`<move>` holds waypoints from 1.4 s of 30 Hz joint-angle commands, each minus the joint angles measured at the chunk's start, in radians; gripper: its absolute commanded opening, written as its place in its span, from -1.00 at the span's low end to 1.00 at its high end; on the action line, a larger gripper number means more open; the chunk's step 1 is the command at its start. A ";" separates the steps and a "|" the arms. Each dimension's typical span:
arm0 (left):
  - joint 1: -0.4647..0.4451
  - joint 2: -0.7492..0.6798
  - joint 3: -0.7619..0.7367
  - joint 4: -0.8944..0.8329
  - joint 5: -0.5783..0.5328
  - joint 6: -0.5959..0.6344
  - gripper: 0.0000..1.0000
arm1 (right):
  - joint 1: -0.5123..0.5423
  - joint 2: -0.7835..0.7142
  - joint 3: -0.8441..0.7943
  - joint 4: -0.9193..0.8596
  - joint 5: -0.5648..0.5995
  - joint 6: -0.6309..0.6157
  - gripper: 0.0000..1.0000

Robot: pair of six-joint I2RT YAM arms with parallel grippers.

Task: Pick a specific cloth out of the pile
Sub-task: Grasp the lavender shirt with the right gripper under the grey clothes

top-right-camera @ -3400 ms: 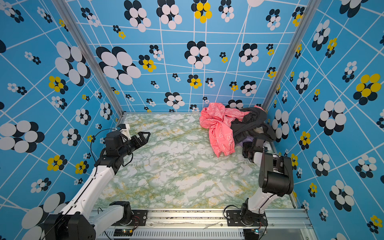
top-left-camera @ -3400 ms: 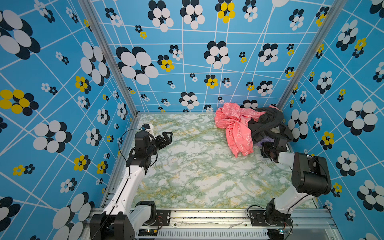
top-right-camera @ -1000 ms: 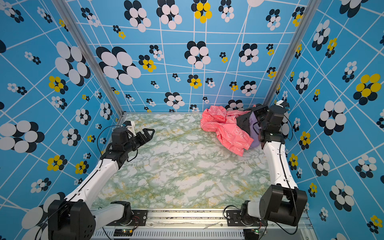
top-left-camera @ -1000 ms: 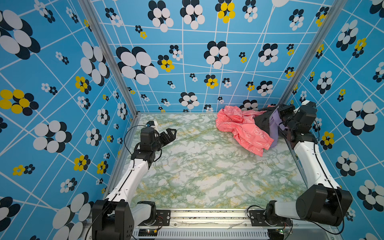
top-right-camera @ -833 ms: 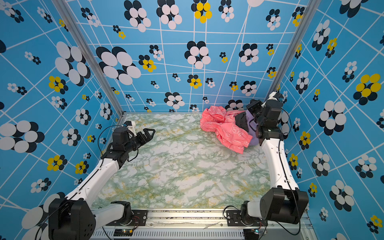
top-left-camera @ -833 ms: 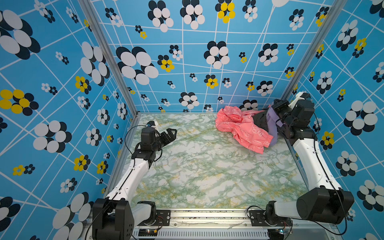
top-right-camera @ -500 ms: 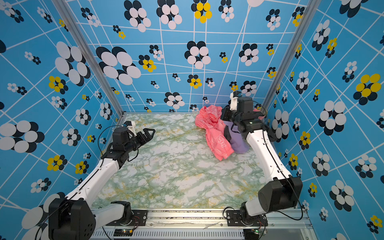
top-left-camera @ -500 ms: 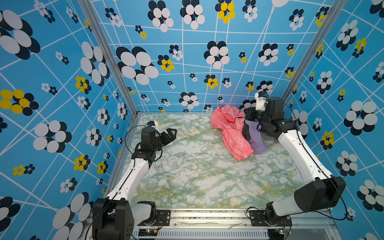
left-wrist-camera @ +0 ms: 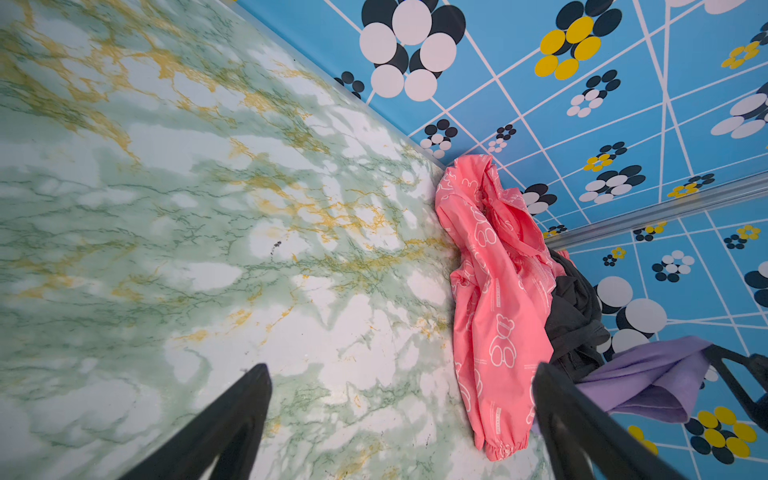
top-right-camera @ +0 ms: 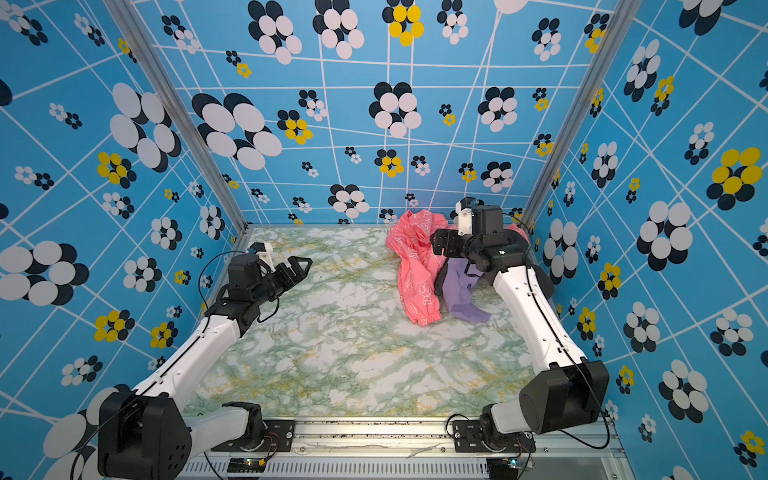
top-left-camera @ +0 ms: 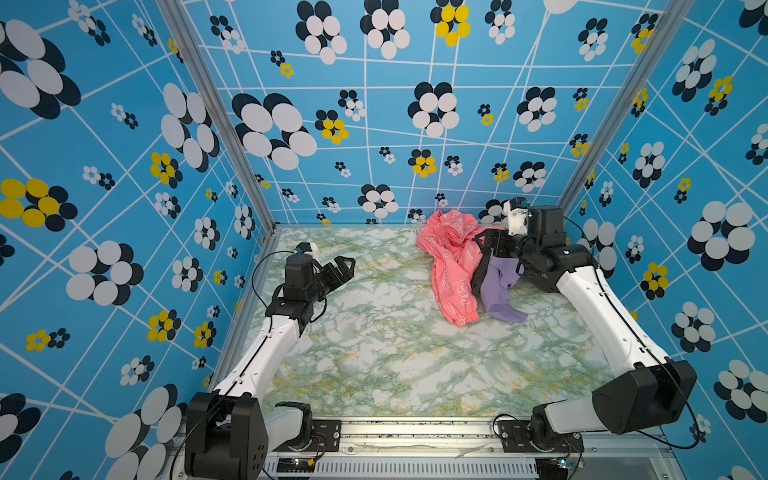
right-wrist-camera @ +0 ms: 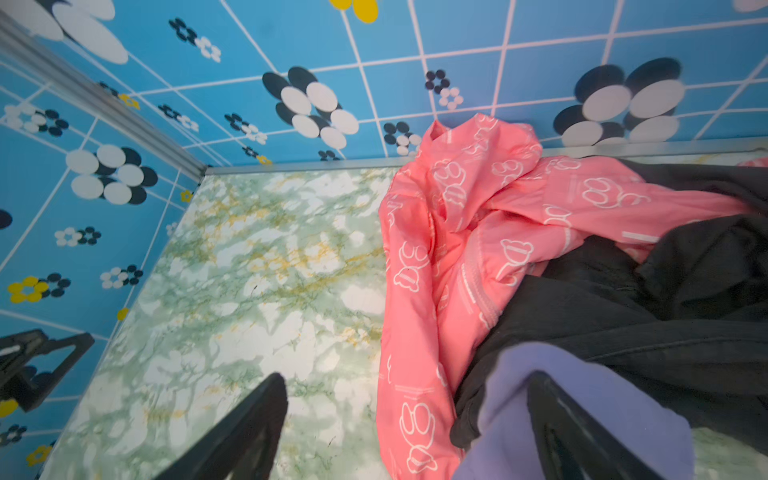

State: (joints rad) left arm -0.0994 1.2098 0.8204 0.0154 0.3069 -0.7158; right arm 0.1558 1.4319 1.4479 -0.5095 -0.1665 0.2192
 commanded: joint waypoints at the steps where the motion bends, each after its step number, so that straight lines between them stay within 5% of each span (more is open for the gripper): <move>1: -0.011 0.008 0.031 0.026 -0.012 -0.005 0.99 | -0.031 -0.010 0.002 -0.040 0.050 0.037 0.85; 6: -0.016 0.008 0.025 0.028 -0.015 -0.007 0.98 | -0.066 -0.021 -0.038 -0.186 0.170 0.046 0.81; 11: -0.019 0.019 0.023 0.034 -0.012 -0.011 0.99 | -0.072 -0.059 -0.138 -0.263 0.149 0.071 0.74; 21: -0.031 0.048 0.021 0.064 -0.003 -0.022 0.98 | -0.065 -0.111 -0.367 -0.143 0.013 0.267 0.53; 30: -0.033 0.035 0.009 0.069 0.000 -0.025 0.99 | -0.048 0.056 -0.321 -0.038 -0.004 0.305 0.39; 34: -0.033 0.004 -0.014 0.060 -0.012 -0.024 0.99 | -0.024 0.130 -0.279 -0.041 -0.005 0.308 0.13; 40: -0.030 -0.035 -0.045 0.049 -0.031 -0.020 0.99 | -0.015 0.115 -0.286 -0.030 0.050 0.317 -0.77; 42: -0.029 -0.040 -0.050 0.051 -0.034 -0.022 0.99 | -0.015 0.092 -0.288 -0.023 0.067 0.314 -0.92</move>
State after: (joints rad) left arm -0.1268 1.1912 0.7895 0.0570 0.2909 -0.7406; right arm 0.1394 1.5635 1.1439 -0.5613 -0.1390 0.5301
